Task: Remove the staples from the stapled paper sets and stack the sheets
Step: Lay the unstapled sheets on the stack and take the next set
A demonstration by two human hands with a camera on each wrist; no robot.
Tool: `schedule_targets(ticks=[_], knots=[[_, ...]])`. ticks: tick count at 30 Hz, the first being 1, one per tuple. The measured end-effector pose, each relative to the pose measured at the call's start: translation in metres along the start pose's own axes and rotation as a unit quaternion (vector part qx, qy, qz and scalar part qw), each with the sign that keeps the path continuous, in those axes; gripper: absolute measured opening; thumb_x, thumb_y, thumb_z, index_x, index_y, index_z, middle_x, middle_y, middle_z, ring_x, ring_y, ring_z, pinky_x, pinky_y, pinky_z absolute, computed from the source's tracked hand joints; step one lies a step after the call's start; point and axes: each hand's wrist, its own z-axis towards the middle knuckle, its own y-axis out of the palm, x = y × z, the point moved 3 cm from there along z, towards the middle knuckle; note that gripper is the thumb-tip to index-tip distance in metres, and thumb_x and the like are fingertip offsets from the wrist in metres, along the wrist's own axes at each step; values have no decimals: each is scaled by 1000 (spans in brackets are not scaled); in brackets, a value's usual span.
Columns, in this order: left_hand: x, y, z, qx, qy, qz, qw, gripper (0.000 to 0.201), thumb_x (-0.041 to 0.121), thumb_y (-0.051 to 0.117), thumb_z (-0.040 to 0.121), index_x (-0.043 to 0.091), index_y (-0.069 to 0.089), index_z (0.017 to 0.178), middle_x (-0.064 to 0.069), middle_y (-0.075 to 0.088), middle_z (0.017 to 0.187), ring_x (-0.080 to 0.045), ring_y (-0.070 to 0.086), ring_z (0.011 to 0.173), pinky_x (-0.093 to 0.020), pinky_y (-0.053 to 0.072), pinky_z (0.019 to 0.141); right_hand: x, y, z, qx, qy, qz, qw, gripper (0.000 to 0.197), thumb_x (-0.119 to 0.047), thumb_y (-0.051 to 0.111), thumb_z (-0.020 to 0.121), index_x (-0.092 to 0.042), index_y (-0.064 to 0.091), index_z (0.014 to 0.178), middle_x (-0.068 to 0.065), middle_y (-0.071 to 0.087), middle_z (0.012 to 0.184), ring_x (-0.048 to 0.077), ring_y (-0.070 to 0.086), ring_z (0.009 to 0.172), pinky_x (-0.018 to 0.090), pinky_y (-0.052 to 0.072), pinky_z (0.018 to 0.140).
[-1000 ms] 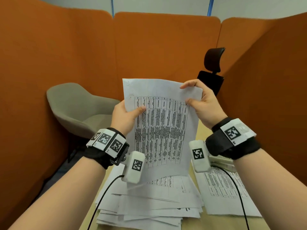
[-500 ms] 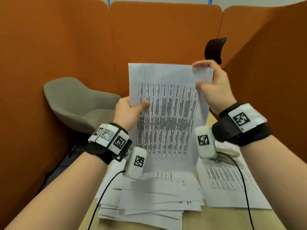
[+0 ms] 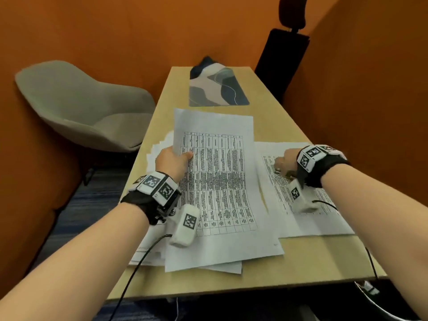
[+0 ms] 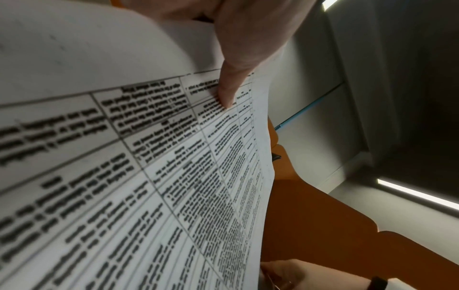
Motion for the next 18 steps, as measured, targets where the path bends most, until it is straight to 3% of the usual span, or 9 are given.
schedule_targets(ticks=[2, 4, 5, 9, 12, 13, 15, 17, 18], knots=[[-4, 2, 1, 3, 1, -2, 1000, 36, 24, 57, 92, 0, 57, 118, -14, 63, 96, -22, 53, 71, -25, 42, 63, 2, 10, 2, 2, 23, 35, 999, 15, -22, 56, 90, -11, 56, 101, 3, 60, 110, 28, 58, 96, 29, 48, 85], [-5, 4, 0, 8, 5, -1, 1000, 33, 24, 57, 92, -1, 59, 113, -9, 56, 79, -18, 47, 60, -22, 34, 50, 7, 10, 11, 63, 45, 48, 996, 9, -17, 55, 89, -7, 56, 90, 6, 62, 91, 29, 57, 85, 33, 50, 86], [-6, 5, 0, 6, 9, -3, 1000, 32, 24, 57, 92, 0, 59, 113, -8, 56, 80, -19, 48, 62, -21, 34, 49, 12, 12, 17, 78, 61, 55, 994, 11, -17, 55, 88, -6, 56, 84, 6, 60, 81, 29, 56, 79, 35, 52, 85], [-7, 8, -2, 5, 22, -30, 999, 31, 23, 56, 92, 6, 60, 118, -9, 63, 101, -21, 54, 84, -26, 41, 71, 21, 17, 32, 70, 57, 94, 991, 24, -28, 63, 80, -15, 47, 68, 10, 64, 87, 28, 59, 77, 39, 53, 83], [-8, 8, -5, 4, 34, -39, 999, 30, 22, 56, 92, 8, 61, 119, -7, 64, 105, -20, 56, 88, -26, 40, 75, 17, -18, 17, 196, 80, 238, 948, 29, -29, 58, 89, -1, 57, 96, 19, 62, 99, 34, 59, 93, 41, 49, 88], [-7, 8, -6, 4, 38, -41, 998, 30, 22, 56, 92, 9, 61, 119, -6, 63, 102, -20, 56, 87, -26, 40, 75, 18, -36, 10, 268, 84, 320, 905, 34, -29, 58, 90, 2, 57, 104, 20, 62, 103, 34, 59, 97, 40, 49, 88], [-7, 8, -8, 8, 45, -45, 998, 30, 22, 57, 92, 8, 61, 118, -2, 61, 98, -19, 55, 87, -25, 40, 75, 22, -64, -7, 400, 65, 511, 758, 34, -24, 61, 87, -2, 56, 112, 12, 63, 107, 27, 60, 96, 34, 48, 85], [-4, 8, -12, 13, 59, -51, 997, 30, 21, 57, 92, 9, 61, 118, 1, 60, 97, -18, 55, 88, -24, 40, 76, 20, -83, -23, 451, -15, 664, 596, 28, -14, 58, 86, -15, 51, 112, -3, 60, 100, 13, 59, 89, 29, 47, 84], [-3, 8, -14, 14, 67, -53, 996, 29, 21, 56, 92, 9, 62, 118, 1, 60, 97, -17, 55, 87, -23, 39, 75, 17, -89, -27, 454, -55, 707, 539, 25, -12, 57, 86, -20, 49, 108, -7, 59, 96, 8, 58, 86, 29, 47, 85]])
